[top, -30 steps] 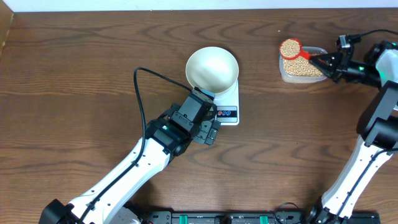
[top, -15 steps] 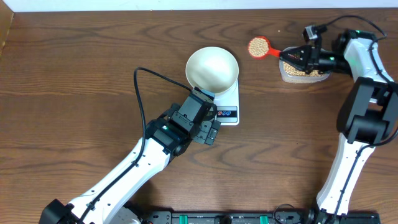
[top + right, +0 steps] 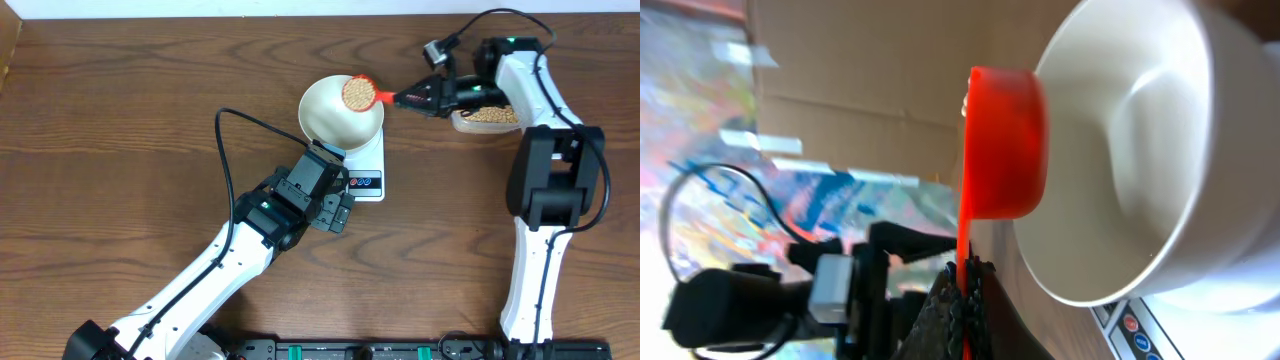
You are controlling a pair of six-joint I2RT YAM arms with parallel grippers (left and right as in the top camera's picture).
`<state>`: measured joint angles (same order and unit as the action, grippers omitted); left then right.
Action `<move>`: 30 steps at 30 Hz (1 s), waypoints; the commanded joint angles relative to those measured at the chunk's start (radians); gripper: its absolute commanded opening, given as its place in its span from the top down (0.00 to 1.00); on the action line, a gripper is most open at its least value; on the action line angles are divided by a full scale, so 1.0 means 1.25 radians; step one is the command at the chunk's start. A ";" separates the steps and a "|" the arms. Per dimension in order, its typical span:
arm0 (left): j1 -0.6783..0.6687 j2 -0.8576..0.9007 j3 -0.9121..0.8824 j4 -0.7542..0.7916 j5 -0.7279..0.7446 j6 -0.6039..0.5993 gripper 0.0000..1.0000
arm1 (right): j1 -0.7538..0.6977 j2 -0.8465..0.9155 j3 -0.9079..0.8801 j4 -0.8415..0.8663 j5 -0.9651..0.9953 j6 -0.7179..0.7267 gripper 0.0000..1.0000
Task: Scoop item into bowl and weigh 50g on scale
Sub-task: 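Carry the filled scoop over the bowl and tip soybeans in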
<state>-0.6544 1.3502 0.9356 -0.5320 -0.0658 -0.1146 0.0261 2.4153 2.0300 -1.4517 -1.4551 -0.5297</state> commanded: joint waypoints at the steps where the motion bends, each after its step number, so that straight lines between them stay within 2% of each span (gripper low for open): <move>1: 0.003 0.002 0.001 -0.002 -0.002 0.007 0.03 | 0.026 0.013 0.019 0.012 0.036 0.011 0.99; 10: 0.003 0.002 0.001 -0.002 -0.002 0.007 0.03 | 0.071 0.013 0.031 0.148 0.205 0.200 0.99; 24: 0.003 0.002 0.001 -0.002 -0.002 0.007 0.03 | 0.120 0.013 0.172 0.161 0.432 0.317 0.99; 30: 0.003 0.002 0.001 -0.002 -0.002 0.007 0.03 | 0.132 0.013 0.204 0.151 0.466 0.322 0.99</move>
<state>-0.6544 1.3502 0.9356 -0.5320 -0.0658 -0.1143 0.1722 2.4153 2.2452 -1.2583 -0.8967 -0.1459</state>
